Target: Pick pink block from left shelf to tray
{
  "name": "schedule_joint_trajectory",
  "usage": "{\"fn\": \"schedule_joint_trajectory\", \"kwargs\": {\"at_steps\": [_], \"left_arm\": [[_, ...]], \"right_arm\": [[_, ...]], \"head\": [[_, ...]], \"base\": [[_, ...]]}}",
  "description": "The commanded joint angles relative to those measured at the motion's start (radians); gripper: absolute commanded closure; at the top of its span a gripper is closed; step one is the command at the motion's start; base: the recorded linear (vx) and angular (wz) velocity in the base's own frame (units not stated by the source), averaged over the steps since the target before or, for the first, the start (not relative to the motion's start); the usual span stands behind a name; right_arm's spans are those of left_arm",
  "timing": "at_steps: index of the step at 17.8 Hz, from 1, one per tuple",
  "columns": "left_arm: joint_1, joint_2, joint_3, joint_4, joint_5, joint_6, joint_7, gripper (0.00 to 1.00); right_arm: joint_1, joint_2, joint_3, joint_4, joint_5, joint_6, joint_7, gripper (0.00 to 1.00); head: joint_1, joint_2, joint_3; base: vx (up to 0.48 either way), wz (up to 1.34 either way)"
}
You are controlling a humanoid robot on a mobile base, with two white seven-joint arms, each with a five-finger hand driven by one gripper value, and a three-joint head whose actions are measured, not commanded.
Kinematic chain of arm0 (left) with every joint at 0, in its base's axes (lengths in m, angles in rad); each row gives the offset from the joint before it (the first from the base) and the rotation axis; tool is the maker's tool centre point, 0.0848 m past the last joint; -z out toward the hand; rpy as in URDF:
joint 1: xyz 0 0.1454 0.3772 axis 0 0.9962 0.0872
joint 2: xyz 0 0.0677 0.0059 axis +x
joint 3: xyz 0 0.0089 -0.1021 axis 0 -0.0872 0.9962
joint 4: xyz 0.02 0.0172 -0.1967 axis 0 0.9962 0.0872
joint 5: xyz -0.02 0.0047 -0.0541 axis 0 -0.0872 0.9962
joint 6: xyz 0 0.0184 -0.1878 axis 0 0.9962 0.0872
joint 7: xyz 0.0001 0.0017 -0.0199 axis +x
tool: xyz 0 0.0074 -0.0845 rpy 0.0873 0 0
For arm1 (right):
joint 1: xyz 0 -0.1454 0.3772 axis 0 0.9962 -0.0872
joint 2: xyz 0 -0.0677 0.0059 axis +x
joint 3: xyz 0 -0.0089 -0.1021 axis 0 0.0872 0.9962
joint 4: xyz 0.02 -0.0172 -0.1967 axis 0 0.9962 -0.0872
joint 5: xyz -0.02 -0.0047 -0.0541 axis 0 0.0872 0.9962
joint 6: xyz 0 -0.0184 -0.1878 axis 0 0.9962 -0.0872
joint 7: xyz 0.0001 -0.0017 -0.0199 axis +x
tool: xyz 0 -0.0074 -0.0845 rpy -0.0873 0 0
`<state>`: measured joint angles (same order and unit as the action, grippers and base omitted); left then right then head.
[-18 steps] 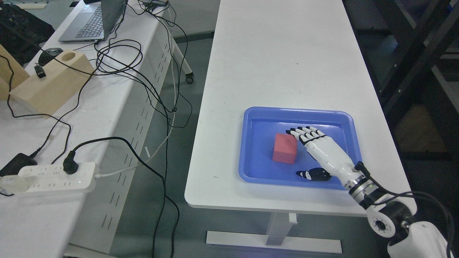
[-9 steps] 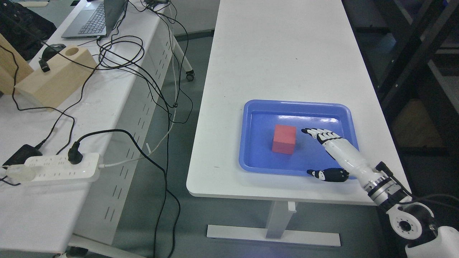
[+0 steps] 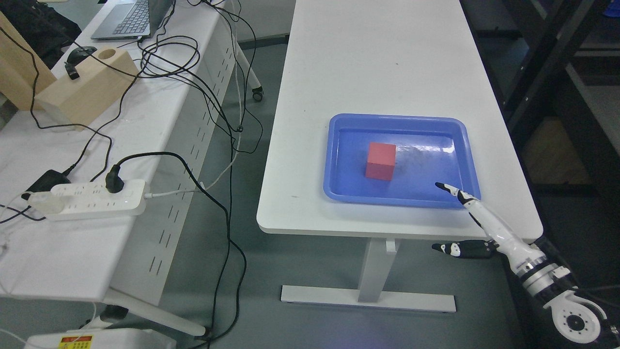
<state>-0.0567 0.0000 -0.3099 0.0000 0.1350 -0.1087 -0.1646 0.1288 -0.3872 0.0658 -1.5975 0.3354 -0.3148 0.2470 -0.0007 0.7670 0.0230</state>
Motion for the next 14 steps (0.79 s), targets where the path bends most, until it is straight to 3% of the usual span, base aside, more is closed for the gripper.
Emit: {"fn": "schedule_joint_trajectory", "kwargs": {"at_steps": [1, 6, 10, 14], "left_arm": [[0.0, 0.017, 0.0, -0.018, 0.0, 0.0, 0.0, 0.0], [0.0, 0.017, 0.0, -0.018, 0.0, 0.0, 0.0, 0.0], [0.0, 0.017, 0.0, -0.018, 0.0, 0.001, 0.0, 0.0], [0.0, 0.017, 0.0, -0.018, 0.0, 0.001, 0.0, 0.0]], "right_arm": [[0.084, 0.053, -0.109, 0.001, -0.791, 0.089, 0.043, 0.01], [0.152, 0.203, -0.196, 0.001, -0.839, 0.166, 0.141, 0.01], [0.164, 0.231, -0.192, 0.002, -0.823, 0.161, 0.14, 0.01], [0.16, 0.231, -0.176, 0.002, -0.553, 0.157, 0.14, 0.0]], "head": [[0.0, 0.0, 0.0], [0.0, 0.0, 0.0], [0.0, 0.0, 0.0], [0.0, 0.0, 0.0]], "base": [[-0.168, 0.01], [-0.155, 0.0], [-0.121, -0.13], [-0.082, -0.14]]}}
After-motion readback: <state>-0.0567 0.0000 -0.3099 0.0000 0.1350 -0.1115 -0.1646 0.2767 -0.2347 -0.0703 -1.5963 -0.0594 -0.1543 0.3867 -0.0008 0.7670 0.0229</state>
